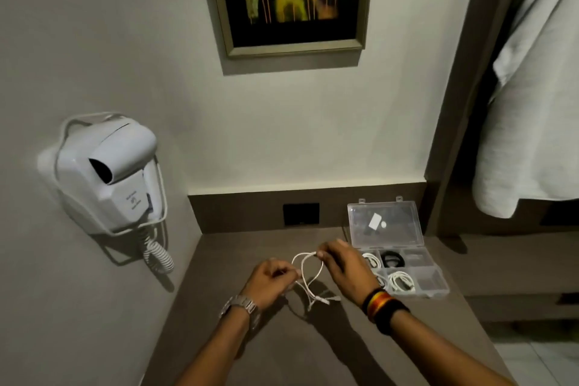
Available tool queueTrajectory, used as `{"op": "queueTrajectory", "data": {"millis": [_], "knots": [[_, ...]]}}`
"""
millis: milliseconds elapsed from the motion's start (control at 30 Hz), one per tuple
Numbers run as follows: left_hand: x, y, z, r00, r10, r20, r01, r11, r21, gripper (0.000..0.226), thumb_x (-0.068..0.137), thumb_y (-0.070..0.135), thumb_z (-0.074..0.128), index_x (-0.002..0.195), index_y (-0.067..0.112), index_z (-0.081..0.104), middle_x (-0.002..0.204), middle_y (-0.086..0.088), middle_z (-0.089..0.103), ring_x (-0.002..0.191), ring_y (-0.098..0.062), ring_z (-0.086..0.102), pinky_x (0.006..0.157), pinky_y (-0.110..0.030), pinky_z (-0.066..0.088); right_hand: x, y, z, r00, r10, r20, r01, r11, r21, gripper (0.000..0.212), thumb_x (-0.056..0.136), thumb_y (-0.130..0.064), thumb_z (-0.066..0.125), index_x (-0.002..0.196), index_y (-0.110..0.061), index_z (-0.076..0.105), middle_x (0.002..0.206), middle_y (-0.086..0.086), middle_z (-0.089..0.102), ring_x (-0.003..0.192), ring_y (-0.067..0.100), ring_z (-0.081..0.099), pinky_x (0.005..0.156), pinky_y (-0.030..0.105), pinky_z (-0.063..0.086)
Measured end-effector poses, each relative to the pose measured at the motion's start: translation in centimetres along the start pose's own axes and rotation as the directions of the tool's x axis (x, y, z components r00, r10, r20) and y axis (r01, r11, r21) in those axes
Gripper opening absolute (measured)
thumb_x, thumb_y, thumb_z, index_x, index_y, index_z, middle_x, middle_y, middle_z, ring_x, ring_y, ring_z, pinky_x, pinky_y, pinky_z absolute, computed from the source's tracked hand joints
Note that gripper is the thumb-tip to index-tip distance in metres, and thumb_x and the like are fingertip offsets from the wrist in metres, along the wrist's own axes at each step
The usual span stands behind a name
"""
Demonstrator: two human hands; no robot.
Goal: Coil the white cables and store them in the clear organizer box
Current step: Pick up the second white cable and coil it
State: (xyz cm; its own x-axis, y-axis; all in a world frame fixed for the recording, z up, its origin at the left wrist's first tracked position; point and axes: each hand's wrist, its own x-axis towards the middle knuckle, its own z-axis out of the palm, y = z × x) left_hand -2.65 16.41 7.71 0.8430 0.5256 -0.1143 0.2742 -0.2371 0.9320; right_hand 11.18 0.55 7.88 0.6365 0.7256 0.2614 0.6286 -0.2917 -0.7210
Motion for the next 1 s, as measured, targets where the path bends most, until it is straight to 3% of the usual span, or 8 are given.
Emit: {"op": "queueTrajectory", "data": {"millis": [200, 333, 500, 600, 667, 767, 867, 1000], "knots": [[1.6, 5.5, 2.1, 0.997, 0.072, 0.010, -0.067, 0.965, -0.252, 0.024, 0.098, 0.028, 0.057, 0.082, 0.015, 0.066, 0.069, -0.002, 0.067, 0.072, -0.019, 0.065, 0.081, -0.041, 0.053, 3.9, -0.9, -4.4, 0.996, 0.017, -0.087, -0.008, 0.995, 0.102, 0.017, 0.102, -0.029, 0.060, 0.099, -0.017, 0.072, 0.095, 0.001, 0.069, 0.088, 0.013, 0.066, 0.078, 0.030, 0.053], [2.7, 8.0, 1.9, 0.998, 0.055, -0.008, -0.047, 0.752, -0.658, 0.027, 0.101, 0.024, 0.050, 0.104, 0.004, 0.068, 0.052, 0.000, 0.048, 0.059, -0.021, 0.066, 0.072, -0.040, 0.058, 3.7, -0.6, -5.4, 1.000, -0.001, 0.013, 0.001, 1.000, -0.024, 0.020, 0.101, -0.033, 0.061, 0.109, -0.024, 0.077, 0.096, -0.001, 0.070, 0.084, 0.009, 0.063, 0.074, 0.024, 0.048], [4.0, 11.1, 0.8, 0.991, 0.135, -0.019, -0.090, 0.536, -0.839, 0.031, 0.102, -0.001, 0.040, 0.129, -0.002, 0.054, 0.123, -0.020, 0.068, 0.111, -0.030, 0.068, 0.095, -0.042, 0.056, 1.9, -1.7, -4.5, 0.972, -0.084, 0.218, 0.116, 0.983, -0.140, 0.021, 0.103, -0.035, 0.054, 0.105, -0.025, 0.073, 0.097, -0.005, 0.069, 0.088, 0.011, 0.064, 0.086, 0.037, 0.056], [4.4, 11.2, 0.4, 0.987, 0.146, -0.062, -0.150, 0.735, -0.661, 0.041, 0.098, -0.009, 0.043, 0.137, 0.001, 0.050, 0.141, -0.018, 0.056, 0.129, -0.028, 0.055, 0.107, -0.040, 0.045, 1.8, -2.7, -5.5, 0.966, -0.137, 0.221, 0.181, 0.964, -0.192, 0.025, 0.103, -0.040, 0.052, 0.107, -0.025, 0.072, 0.097, -0.004, 0.071, 0.088, 0.012, 0.065, 0.084, 0.037, 0.056], [4.3, 10.5, -0.2, 0.973, 0.222, -0.068, -0.232, 0.936, -0.265, 0.048, 0.098, -0.010, 0.042, 0.140, 0.011, 0.050, 0.146, -0.010, 0.051, 0.132, -0.021, 0.051, 0.105, -0.030, 0.046, 2.0, -3.4, -6.9, 0.962, -0.166, 0.219, 0.220, 0.941, -0.257, 0.029, 0.100, -0.046, 0.054, 0.114, -0.029, 0.073, 0.100, -0.007, 0.071, 0.089, 0.009, 0.065, 0.081, 0.031, 0.056], [4.1, 9.4, -0.8, 0.964, 0.259, 0.063, -0.267, 0.943, 0.199, 0.050, 0.098, -0.001, 0.043, 0.137, 0.029, 0.054, 0.142, 0.001, 0.053, 0.117, -0.019, 0.060, 0.096, -0.036, 0.052, 2.5, -4.3, -9.9, 0.958, -0.228, 0.176, 0.278, 0.892, -0.357, 0.031, 0.096, -0.054, 0.058, 0.108, -0.031, 0.075, 0.095, -0.011, 0.067, 0.085, 0.007, 0.063, 0.075, 0.031, 0.055], [3.0, 9.9, -0.3, 0.952, 0.240, 0.191, -0.290, 0.907, 0.305, 0.037, 0.099, 0.011, 0.042, 0.117, 0.031, 0.067, 0.121, 0.001, 0.069, 0.102, -0.022, 0.068, 0.089, -0.036, 0.054, 3.9, -4.9, -12.2, 0.947, -0.304, 0.103, 0.320, 0.868, -0.379, 0.026, 0.092, -0.054, 0.064, 0.097, -0.031, 0.075, 0.085, -0.016, 0.058, 0.075, 0.003, 0.056, 0.063, 0.022, 0.045], [1.8, 11.4, 1.0, 0.947, 0.209, 0.245, -0.224, 0.974, 0.035, 0.029, 0.102, 0.012, 0.038, 0.110, 0.007, 0.066, 0.105, -0.011, 0.074, 0.083, -0.028, 0.073, 0.071, -0.033, 0.057, 6.3, -5.0, -12.5, 0.968, -0.242, -0.072, 0.225, 0.956, -0.189, 0.019, 0.082, -0.046, 0.079, 0.085, -0.028, 0.079, 0.080, -0.013, 0.065, 0.075, 0.004, 0.063, 0.064, 0.025, 0.051]]}}
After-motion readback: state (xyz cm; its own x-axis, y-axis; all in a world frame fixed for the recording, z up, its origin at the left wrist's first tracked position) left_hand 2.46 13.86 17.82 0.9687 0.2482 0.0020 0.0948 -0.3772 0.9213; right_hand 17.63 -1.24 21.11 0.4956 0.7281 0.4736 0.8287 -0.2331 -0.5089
